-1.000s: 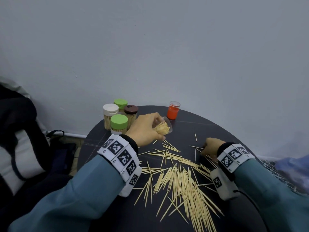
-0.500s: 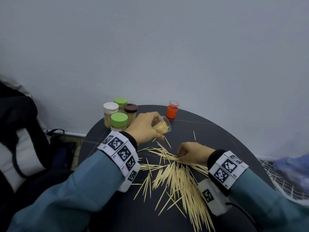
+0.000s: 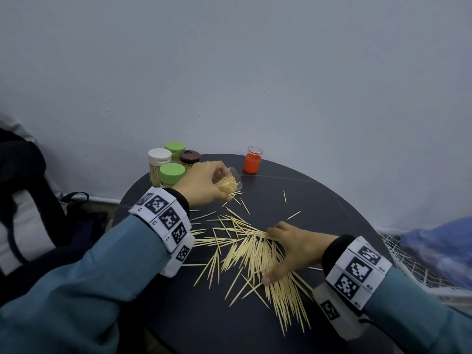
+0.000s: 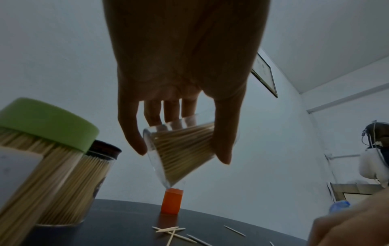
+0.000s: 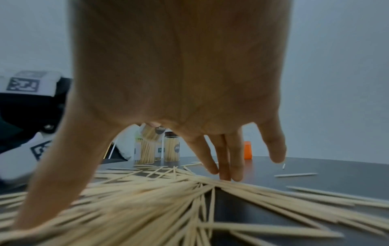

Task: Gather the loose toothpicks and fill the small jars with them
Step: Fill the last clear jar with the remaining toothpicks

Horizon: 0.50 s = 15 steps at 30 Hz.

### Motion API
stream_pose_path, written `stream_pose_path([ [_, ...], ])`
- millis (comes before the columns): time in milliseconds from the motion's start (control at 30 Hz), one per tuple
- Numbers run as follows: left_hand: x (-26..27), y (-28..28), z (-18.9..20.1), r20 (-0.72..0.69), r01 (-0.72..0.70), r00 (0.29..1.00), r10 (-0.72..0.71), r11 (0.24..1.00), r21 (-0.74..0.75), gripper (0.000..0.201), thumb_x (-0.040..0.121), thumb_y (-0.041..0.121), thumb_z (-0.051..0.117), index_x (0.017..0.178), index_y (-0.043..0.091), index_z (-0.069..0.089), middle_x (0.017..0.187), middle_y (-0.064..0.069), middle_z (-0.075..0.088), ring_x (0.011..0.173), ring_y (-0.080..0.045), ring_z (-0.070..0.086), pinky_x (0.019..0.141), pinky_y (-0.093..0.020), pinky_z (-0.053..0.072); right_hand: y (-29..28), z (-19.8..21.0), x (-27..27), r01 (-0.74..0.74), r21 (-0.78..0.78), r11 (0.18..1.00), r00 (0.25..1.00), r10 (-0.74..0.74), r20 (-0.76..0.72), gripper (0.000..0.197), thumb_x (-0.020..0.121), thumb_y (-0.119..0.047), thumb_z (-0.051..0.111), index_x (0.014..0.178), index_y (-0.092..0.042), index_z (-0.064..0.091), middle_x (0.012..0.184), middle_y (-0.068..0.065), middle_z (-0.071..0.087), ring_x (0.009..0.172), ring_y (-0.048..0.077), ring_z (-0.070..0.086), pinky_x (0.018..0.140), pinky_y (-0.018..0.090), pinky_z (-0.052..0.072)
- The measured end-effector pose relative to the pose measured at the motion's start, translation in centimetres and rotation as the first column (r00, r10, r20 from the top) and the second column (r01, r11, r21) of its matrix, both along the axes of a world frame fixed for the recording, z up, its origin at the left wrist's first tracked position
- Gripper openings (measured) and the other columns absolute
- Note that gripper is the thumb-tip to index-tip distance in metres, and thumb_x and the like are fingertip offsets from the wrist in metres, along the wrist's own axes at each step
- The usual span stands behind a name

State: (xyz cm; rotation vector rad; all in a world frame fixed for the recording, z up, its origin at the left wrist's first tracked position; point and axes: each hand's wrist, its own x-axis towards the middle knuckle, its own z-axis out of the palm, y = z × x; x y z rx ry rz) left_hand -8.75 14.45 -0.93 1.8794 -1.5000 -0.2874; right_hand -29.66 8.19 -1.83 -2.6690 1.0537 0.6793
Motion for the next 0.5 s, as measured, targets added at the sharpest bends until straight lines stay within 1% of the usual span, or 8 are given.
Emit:
stream_pose_path([
  [67,0.2,0.1,-0.1,-0.006,0.0,1.0,0.0,1.0,0.003,0.047,0.069,0.02,0.083,0.108,0.014,0.057,0.103,0.0,0.057,0.097,-0.016,0.053,0.081,-0.026,0.041,0.6,-0.2,-0.3,-0.001,-0.029,1.0,1.0,0.001,-0.002,0.114,0.066,-0.061,0.071,0.149,-0.015,0.008,0.148,0.002,0.021,0.137,0.02,0.025,0.113,0.04,0.029],
  [133,0.3,0.2,-0.1,-0.022,-0.001,1.0,0.001,1.0,0.003,0.046,0.068,0.02,0.083,0.105,0.017,0.056,0.103,-0.001,0.058,0.097,-0.015,0.053,0.079,-0.024,0.039,1.0,-0.3,-0.5,0.008,-0.049,0.999,1.0,-0.008,0.001,0.114,0.068,-0.059,0.071,0.149,-0.013,0.005,0.149,0.003,0.02,0.138,0.021,0.023,0.113,0.039,0.028],
  [233,0.5,0.3,-0.2,-0.026,-0.001,1.0,0.001,1.0,0.003,0.044,0.068,0.02,0.083,0.1,0.021,0.053,0.104,-0.001,0.059,0.096,-0.015,0.054,0.078,-0.024,0.038,1.3,-0.2,-1.0,0.018,-0.052,0.998,1.0,-0.017,0.023,0.112,0.072,-0.059,0.068,0.149,-0.012,0.002,0.152,0.005,0.018,0.14,0.021,0.02,0.114,0.038,0.026],
  [300,0.6,0.4,-0.2,-0.029,-0.004,1.0,0.004,1.0,0.001,0.044,0.068,0.019,0.083,0.099,0.022,0.052,0.104,-0.002,0.059,0.096,-0.015,0.054,0.077,-0.024,0.038,1.4,0.0,-1.4,0.032,-0.022,0.999,0.999,-0.031,0.043,0.114,0.071,-0.061,0.067,0.15,-0.013,-0.001,0.153,0.005,0.017,0.141,0.021,0.019,0.115,0.038,0.024],
  [367,0.6,0.3,-0.2,-0.033,-0.003,0.999,0.003,1.0,0.0,0.044,0.068,0.019,0.084,0.098,0.022,0.052,0.104,-0.002,0.059,0.095,-0.015,0.054,0.077,-0.024,0.038,1.8,0.0,-1.7,0.031,0.004,1.0,0.999,-0.031,0.02,0.121,0.067,-0.06,0.071,0.149,-0.016,-0.006,0.152,0.004,0.015,0.141,0.022,0.017,0.115,0.041,0.023],
  [433,0.6,0.2,-0.3,-0.03,-0.001,1.0,0.001,1.0,0.002,0.044,0.067,0.02,0.084,0.098,0.022,0.053,0.104,-0.002,0.06,0.095,-0.015,0.054,0.077,-0.024,0.038,2.1,-0.2,-1.9,0.005,-0.003,1.0,1.0,-0.005,-0.001,0.126,0.064,-0.057,0.075,0.149,-0.018,-0.01,0.151,0.004,0.014,0.141,0.022,0.016,0.115,0.043,0.024],
  [500,0.6,0.2,-0.3,-0.028,-0.002,1.0,0.002,1.0,0.002,0.044,0.067,0.02,0.084,0.098,0.022,0.053,0.105,-0.004,0.061,0.096,-0.017,0.055,0.078,-0.026,0.04,2.1,-0.2,-2.1,-0.008,0.0,1.0,1.0,0.008,0.017,0.124,0.065,-0.052,0.078,0.149,-0.019,-0.007,0.149,0.005,0.017,0.14,0.023,0.018,0.114,0.044,0.025],
])
